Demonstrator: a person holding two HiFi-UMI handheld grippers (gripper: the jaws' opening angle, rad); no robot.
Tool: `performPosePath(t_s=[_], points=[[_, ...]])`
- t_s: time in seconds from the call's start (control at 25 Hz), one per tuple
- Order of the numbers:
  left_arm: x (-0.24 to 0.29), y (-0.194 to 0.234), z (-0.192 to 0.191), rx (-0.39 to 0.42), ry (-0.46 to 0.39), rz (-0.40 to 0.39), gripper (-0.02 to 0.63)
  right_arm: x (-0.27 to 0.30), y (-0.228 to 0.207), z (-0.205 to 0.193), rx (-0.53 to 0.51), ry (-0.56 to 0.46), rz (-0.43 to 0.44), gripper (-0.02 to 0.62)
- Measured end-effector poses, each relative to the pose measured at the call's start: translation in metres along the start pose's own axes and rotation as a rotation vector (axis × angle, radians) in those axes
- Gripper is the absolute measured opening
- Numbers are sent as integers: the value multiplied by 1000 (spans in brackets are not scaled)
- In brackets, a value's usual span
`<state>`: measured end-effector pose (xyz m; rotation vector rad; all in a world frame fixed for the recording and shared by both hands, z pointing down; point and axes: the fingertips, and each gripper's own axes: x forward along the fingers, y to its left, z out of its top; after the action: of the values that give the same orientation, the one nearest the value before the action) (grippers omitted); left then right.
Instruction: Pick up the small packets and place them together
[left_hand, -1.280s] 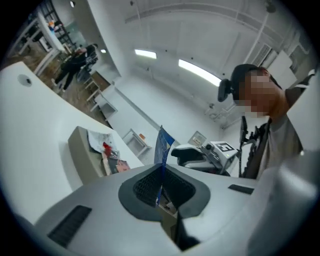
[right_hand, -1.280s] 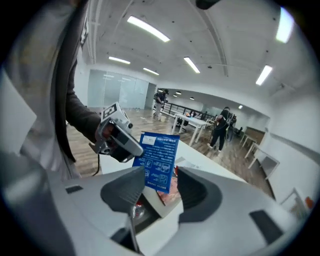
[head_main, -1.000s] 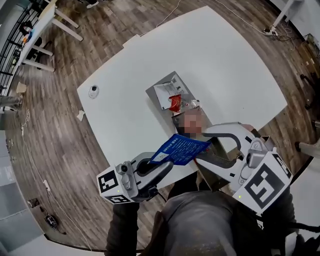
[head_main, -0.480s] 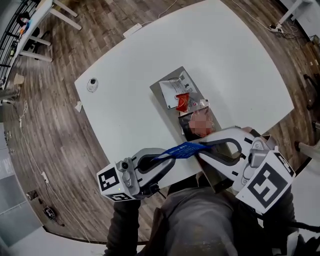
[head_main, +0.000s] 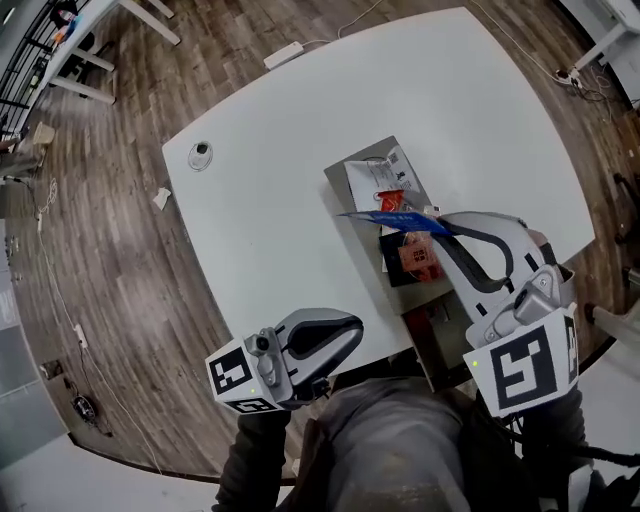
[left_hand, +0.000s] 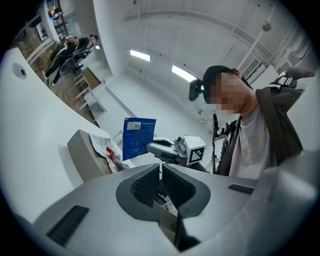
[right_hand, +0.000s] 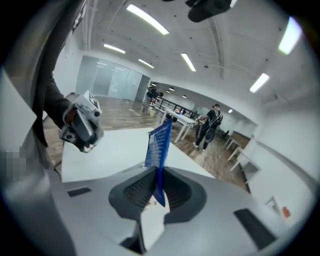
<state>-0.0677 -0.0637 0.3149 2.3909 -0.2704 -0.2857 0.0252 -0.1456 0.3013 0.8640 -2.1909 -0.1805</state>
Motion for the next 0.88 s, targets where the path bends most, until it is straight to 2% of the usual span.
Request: performPosePath(t_s=[0.16,0.24,0.32,0.6,0.88], points=[[-5,0,-4,65,40,43,5,15,-12,-8,-198,93,-180,46],[-10,-1,-3,80,45,52,5,21,-13,-13,-269,126,-233,46],[-16,-1,-2,79,42,59,5,26,-13,-17,-297,150,-257,46],[-22,2,0,86,29,84,5,30,8,-24,-348,171,-205,50],[-26,2,2,96,24,84,5,34,29,-31,-349,205,-137,112]])
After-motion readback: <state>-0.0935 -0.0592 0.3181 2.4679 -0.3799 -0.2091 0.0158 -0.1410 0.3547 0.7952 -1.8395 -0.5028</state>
